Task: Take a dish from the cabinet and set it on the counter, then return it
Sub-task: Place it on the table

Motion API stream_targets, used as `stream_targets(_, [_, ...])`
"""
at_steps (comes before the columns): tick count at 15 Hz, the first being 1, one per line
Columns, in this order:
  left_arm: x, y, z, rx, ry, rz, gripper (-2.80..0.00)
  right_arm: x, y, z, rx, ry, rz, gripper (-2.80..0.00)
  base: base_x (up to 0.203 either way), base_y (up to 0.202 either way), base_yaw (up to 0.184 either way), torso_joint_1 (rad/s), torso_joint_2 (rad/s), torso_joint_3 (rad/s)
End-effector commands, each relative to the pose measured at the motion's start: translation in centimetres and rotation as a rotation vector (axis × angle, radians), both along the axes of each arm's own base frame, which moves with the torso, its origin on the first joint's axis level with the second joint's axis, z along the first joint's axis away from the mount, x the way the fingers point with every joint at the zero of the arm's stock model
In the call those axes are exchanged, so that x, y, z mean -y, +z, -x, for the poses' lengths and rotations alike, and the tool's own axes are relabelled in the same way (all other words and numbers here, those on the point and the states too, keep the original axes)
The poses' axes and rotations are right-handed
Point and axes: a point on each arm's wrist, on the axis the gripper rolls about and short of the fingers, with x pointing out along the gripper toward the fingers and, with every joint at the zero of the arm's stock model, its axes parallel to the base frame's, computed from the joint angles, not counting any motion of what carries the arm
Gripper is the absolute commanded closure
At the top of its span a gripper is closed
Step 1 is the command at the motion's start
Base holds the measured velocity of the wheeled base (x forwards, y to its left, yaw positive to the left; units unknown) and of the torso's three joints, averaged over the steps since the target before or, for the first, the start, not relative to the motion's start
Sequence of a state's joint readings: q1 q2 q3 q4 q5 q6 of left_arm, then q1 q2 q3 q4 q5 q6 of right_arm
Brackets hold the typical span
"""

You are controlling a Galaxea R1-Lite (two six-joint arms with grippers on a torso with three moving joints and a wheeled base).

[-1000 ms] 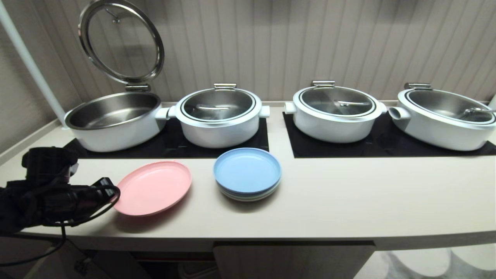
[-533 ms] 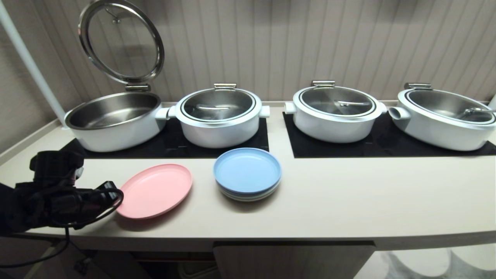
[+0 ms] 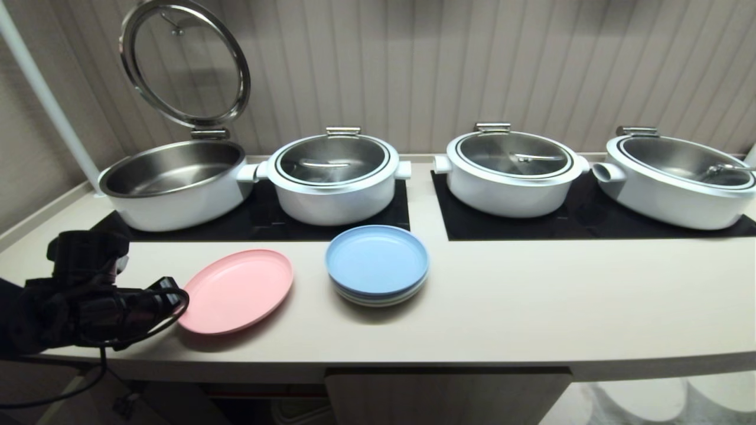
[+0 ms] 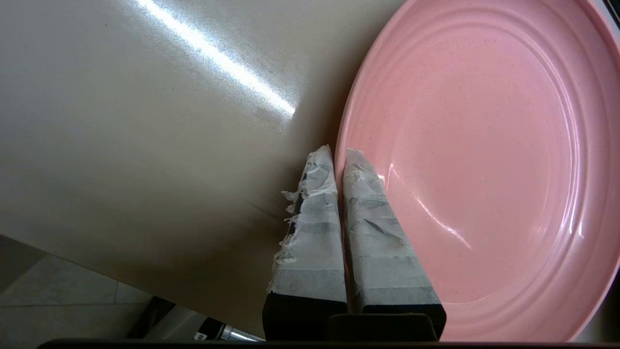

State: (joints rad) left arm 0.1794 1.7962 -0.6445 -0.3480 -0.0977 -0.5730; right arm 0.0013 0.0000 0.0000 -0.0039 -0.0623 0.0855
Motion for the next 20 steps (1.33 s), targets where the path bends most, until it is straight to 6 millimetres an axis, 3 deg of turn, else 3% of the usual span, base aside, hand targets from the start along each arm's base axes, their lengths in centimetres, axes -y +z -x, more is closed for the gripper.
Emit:
stream_targets(1, [0.0,0.2,0.0,0.008,0.001,0.002,0.0,0.0,0.0,0.0,0.002,0.0,0.0,0.0,0.0,0.0,0.0,0.0,0.0,0.0])
stream_targets(4, [0.1,0.3,0.1,0.011,0.0,0.002,0.0,0.0,0.0,0.0,0.001,0.0,0.0,0.0,0.0,0.0,0.0,0.0,0.0,0.0])
stream_targets(5, [0.1,0.3,0.1,0.014,0.001,0.001,-2.8,0.0,0.0,0.0,0.001,0.0,0.0,0.0,0.0,0.0,0.0,0.0,0.0,0.0])
stream_targets(20, [0.0,1.6,0.2,0.091,0.027,-0.038,-2.8,0.0,0.0,0.0,0.001,0.0,0.0,0.0,0.0,0.0,0.0,0.0,0.0,0.0])
